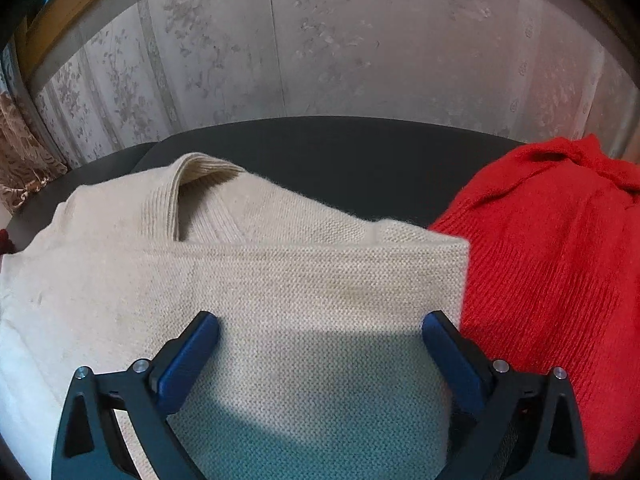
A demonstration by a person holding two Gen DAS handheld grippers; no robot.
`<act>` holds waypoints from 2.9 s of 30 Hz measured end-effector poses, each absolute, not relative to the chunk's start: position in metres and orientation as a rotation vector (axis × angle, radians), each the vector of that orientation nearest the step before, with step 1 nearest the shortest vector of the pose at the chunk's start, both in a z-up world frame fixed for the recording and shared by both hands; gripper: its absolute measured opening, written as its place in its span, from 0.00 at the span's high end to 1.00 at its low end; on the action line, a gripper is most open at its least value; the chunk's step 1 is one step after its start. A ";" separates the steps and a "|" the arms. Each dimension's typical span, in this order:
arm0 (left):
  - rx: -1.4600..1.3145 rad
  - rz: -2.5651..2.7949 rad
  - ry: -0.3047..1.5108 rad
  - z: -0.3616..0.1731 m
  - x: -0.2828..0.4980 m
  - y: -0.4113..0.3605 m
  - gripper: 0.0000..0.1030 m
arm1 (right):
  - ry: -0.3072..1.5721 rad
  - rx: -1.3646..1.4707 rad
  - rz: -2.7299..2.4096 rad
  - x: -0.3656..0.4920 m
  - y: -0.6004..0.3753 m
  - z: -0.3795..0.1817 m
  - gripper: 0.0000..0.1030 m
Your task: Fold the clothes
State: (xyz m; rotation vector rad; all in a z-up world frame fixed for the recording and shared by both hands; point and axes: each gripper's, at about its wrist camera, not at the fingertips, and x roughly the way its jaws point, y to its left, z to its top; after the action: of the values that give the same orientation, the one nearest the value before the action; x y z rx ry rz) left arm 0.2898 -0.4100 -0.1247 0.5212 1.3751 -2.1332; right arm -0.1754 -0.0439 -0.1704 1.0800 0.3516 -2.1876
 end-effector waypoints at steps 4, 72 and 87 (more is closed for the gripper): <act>0.502 -2.176 1.393 -0.121 0.282 -0.409 0.76 | 0.363 1.082 -2.190 -0.174 -0.045 -0.170 0.00; 0.411 -2.494 1.013 0.001 0.117 -0.411 0.95 | 0.274 1.057 -2.173 -0.162 -0.027 -0.148 0.00; 1.158 -3.010 0.804 -0.056 -0.036 -0.208 0.85 | 0.258 1.060 -2.167 -0.163 -0.040 -0.158 0.00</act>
State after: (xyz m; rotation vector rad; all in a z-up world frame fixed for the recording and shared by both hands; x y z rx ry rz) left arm -0.0356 -0.2081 -0.0558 1.1576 0.8045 -3.0095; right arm -0.1631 -0.0398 -0.1583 1.0596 0.2576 -2.1667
